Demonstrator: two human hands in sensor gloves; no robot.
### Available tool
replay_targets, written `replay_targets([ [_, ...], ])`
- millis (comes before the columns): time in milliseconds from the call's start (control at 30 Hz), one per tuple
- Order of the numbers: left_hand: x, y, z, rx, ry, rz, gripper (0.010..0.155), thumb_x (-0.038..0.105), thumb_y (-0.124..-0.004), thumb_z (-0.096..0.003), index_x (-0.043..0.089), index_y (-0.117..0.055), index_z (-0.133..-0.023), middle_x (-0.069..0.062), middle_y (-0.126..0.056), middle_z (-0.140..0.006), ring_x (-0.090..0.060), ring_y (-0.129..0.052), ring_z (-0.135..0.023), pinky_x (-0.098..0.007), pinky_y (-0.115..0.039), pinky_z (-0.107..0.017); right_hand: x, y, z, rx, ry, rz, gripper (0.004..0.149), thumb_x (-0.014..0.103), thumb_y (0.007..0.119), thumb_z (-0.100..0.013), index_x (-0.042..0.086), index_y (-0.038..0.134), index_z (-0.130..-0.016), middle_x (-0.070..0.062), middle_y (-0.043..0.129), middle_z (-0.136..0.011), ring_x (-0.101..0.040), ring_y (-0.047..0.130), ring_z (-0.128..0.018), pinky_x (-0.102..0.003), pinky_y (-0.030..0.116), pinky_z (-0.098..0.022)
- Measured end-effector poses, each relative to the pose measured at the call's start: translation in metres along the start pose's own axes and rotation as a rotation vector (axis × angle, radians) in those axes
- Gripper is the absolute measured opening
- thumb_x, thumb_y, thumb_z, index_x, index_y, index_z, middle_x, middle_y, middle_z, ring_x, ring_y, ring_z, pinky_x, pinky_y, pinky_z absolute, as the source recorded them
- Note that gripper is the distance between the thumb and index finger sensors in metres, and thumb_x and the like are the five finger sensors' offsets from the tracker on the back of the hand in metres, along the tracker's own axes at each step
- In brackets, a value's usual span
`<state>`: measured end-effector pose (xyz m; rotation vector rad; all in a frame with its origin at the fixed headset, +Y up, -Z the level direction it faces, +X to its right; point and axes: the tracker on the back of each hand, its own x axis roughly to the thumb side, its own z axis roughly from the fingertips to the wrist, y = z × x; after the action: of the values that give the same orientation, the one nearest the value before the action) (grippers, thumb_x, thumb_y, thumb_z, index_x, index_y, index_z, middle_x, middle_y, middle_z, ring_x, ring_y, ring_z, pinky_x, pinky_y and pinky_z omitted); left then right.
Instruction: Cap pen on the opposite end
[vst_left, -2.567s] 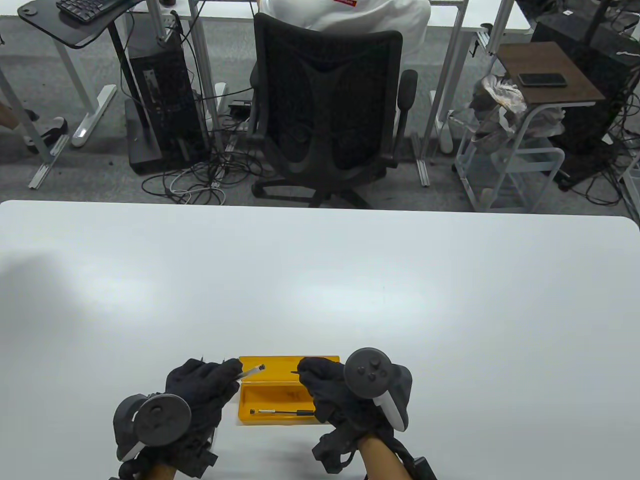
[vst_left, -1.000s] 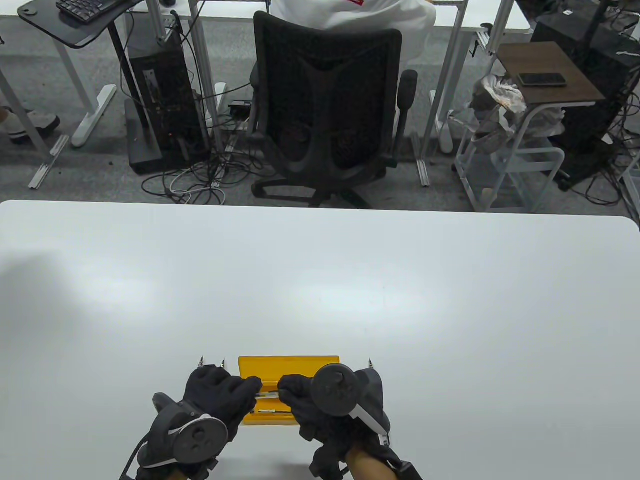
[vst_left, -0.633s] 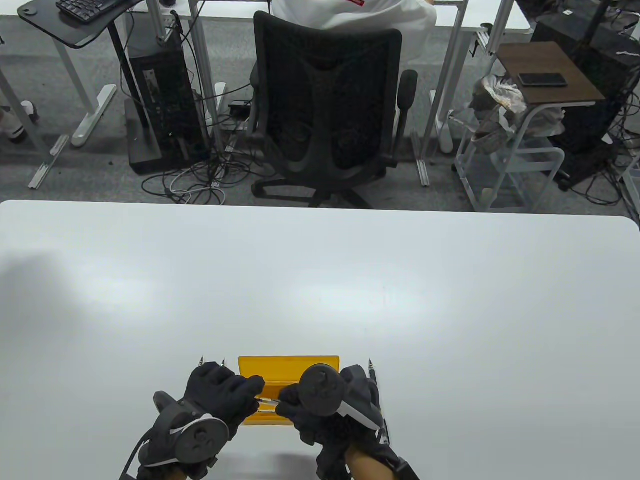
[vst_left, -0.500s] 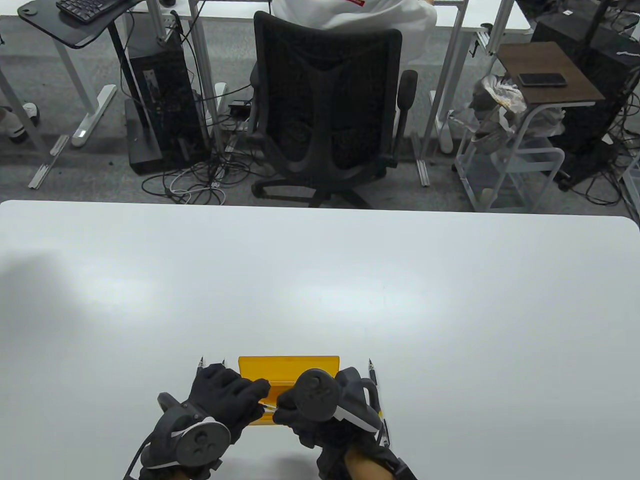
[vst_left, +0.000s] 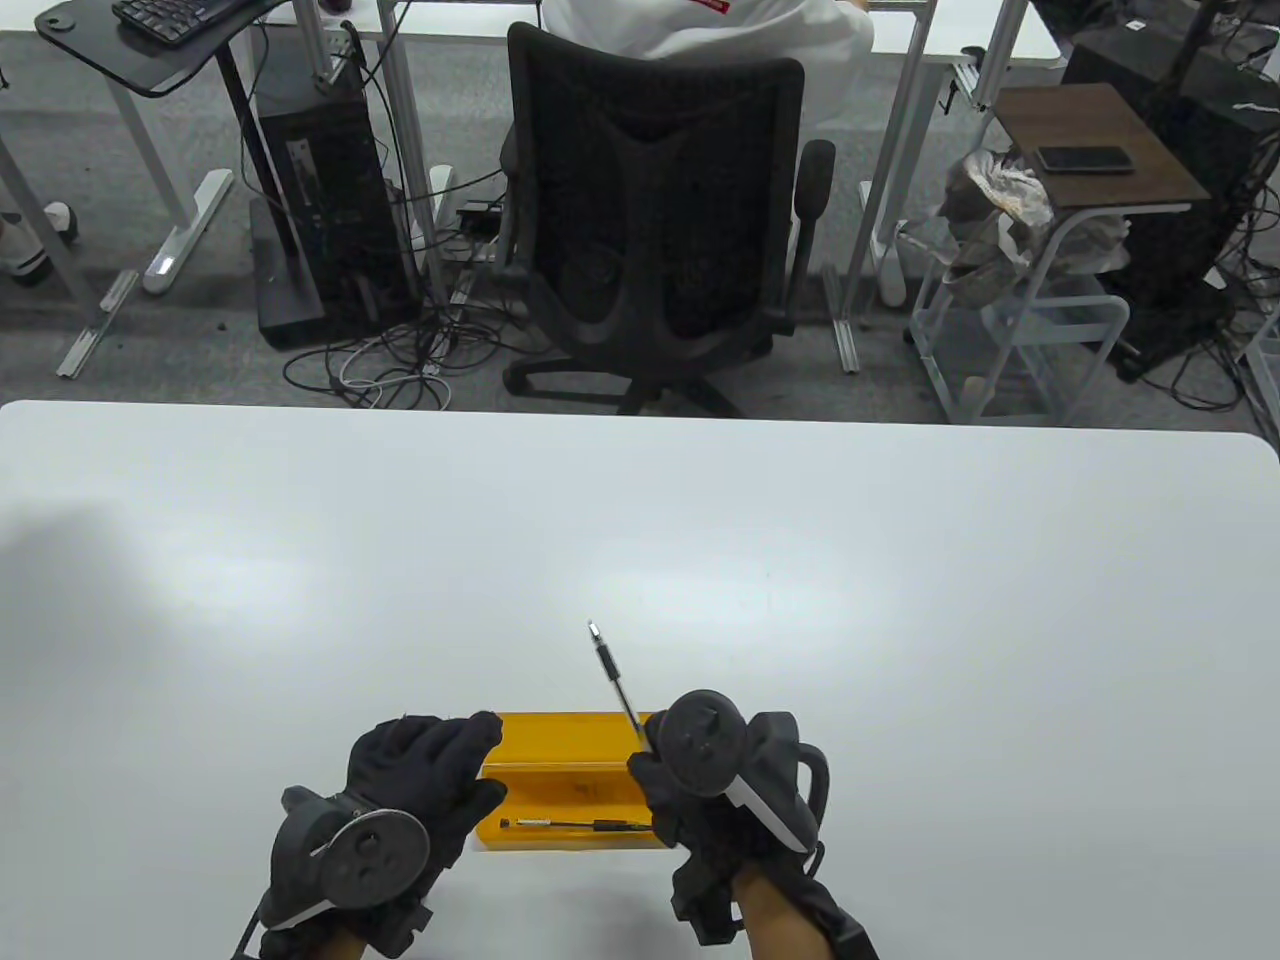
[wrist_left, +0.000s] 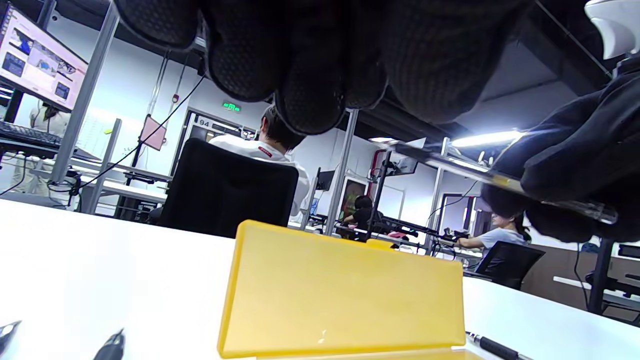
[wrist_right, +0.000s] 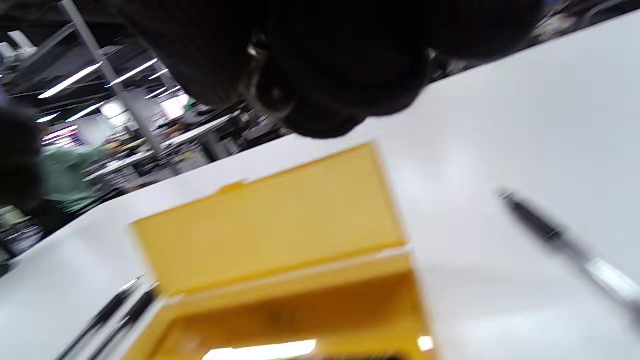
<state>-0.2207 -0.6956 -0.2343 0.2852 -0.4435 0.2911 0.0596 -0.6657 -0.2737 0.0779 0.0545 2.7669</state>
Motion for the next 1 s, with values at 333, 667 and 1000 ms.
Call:
replay_targets([
  [333,-0.003,-0.013,-0.003,-0.086,0.041,-0.009,0.061,0.040,-0.086,-0.0498,0.013,-0.074,-0.103,-0.016,-0.087,-0.095,-0.039,-0.078,-0.084,-0.064,-0.055,-0.067,-0.071,0.042,-0.024,0.253,0.583,0.489,0.049,0.033,0.088,-0.043,0.005,0.088,-0.082,-0.012,0.101,-0.060,-0.016,0.100,-0.031,-0.036,0.086,-0.027],
  [667,-0.006,-0.016,-0.004,-0.110,0.066,0.001,0.060,0.040,-0.086,-0.0498,0.013,-0.074,-0.102,-0.016,-0.089,-0.093,-0.039,-0.079,-0.082,-0.064,-0.056,-0.067,-0.089,0.058,-0.024,0.432,0.681,0.591,0.049,0.034,0.093,-0.040,0.006,0.090,-0.080,-0.012,0.105,-0.059,-0.015,0.102,-0.028,-0.036,0.087,-0.024],
  [1000,-0.006,-0.021,-0.005,-0.146,0.084,-0.015,0.061,0.041,-0.086,-0.0495,0.013,-0.075,-0.102,-0.016,-0.089,-0.093,-0.039,-0.079,-0.082,-0.064,-0.056,-0.067,-0.091,0.060,-0.026,0.412,0.672,0.559,0.070,0.035,0.094,-0.039,0.002,0.075,-0.097,-0.020,0.095,-0.078,-0.022,0.100,-0.042,-0.040,0.085,-0.032],
])
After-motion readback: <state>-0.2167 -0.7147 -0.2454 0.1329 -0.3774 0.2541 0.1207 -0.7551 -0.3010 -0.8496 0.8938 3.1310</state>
